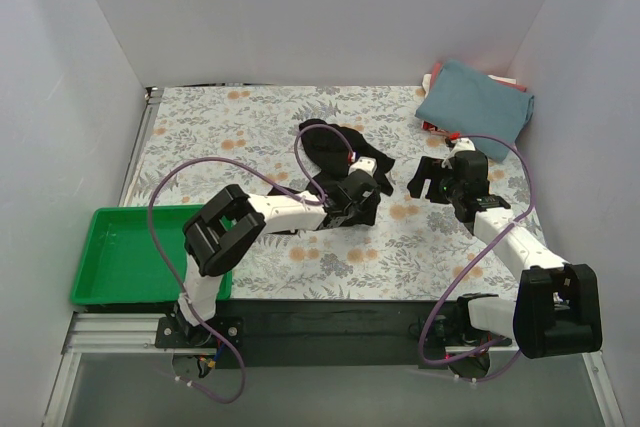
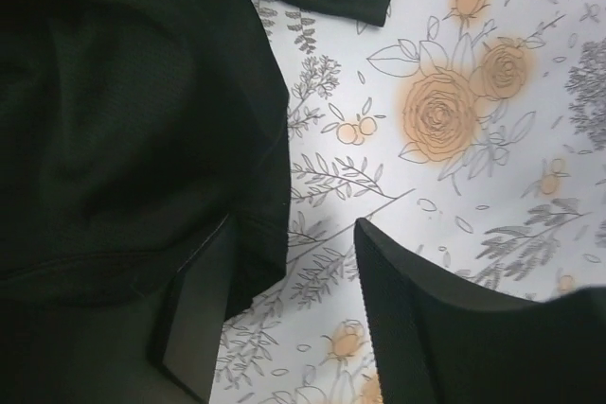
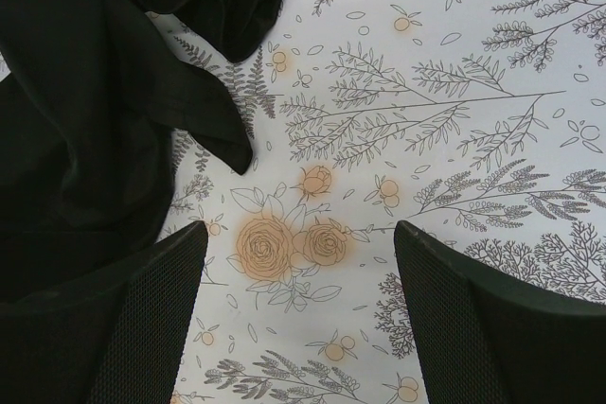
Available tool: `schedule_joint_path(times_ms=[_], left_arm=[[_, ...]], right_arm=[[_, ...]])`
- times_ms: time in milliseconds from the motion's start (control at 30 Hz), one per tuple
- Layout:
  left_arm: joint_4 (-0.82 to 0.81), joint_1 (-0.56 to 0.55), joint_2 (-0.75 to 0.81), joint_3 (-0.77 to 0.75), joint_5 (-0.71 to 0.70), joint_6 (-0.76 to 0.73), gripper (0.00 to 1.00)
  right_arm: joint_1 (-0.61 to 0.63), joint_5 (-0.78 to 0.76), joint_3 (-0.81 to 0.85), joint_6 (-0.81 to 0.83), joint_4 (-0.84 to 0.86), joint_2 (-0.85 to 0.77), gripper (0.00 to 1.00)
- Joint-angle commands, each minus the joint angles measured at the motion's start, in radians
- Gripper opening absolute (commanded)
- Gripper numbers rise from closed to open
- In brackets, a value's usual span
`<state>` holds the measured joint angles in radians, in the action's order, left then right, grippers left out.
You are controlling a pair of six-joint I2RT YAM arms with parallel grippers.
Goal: Fold and stack the t-shirts
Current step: Flatten the tshirt out
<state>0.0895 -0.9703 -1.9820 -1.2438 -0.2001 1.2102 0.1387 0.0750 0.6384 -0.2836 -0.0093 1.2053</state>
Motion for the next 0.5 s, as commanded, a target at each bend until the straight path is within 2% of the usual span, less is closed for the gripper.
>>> schedule_joint_path(times_ms=[0, 100, 133, 167, 200, 233, 300, 467], left_arm=[[0.024, -0.001, -0.012, -0.034, -0.085, -0.017, 0.49], [0.03, -0.001, -0.029, -0.039, -0.102, -0.026, 0.34], [0.032, -0.002, -0.034, -0.036, -0.11, -0.026, 0.2], [0.036, -0.002, -0.035, -0.034, -0.114, -0.028, 0.12], [0.041, -0.002, -0.038, -0.031, -0.12, -0.028, 0.04], [0.044, -0.002, -0.037, -0.028, -0.145, -0.026, 0.0], [0.062, -0.002, -0.023, -0.01, -0.177, -0.024, 0.0], [0.079, 0.001, 0.219, 0.105, -0.353, -0.037, 0.0]], right_arm=[[0.002, 0.008, -0.011, 0.011, 0.042, -0.016, 0.85], [0.002, 0.012, -0.011, 0.008, 0.043, -0.015, 0.85], [0.002, 0.014, -0.011, 0.009, 0.045, -0.012, 0.85], [0.002, 0.014, -0.011, 0.008, 0.046, -0.01, 0.85], [0.004, 0.014, -0.011, 0.009, 0.048, -0.009, 0.84], [0.002, 0.012, -0.011, 0.009, 0.048, -0.009, 0.84], [0.007, 0.008, -0.011, 0.009, 0.049, -0.006, 0.84], [0.062, -0.014, 0.017, 0.012, 0.049, 0.045, 0.83]])
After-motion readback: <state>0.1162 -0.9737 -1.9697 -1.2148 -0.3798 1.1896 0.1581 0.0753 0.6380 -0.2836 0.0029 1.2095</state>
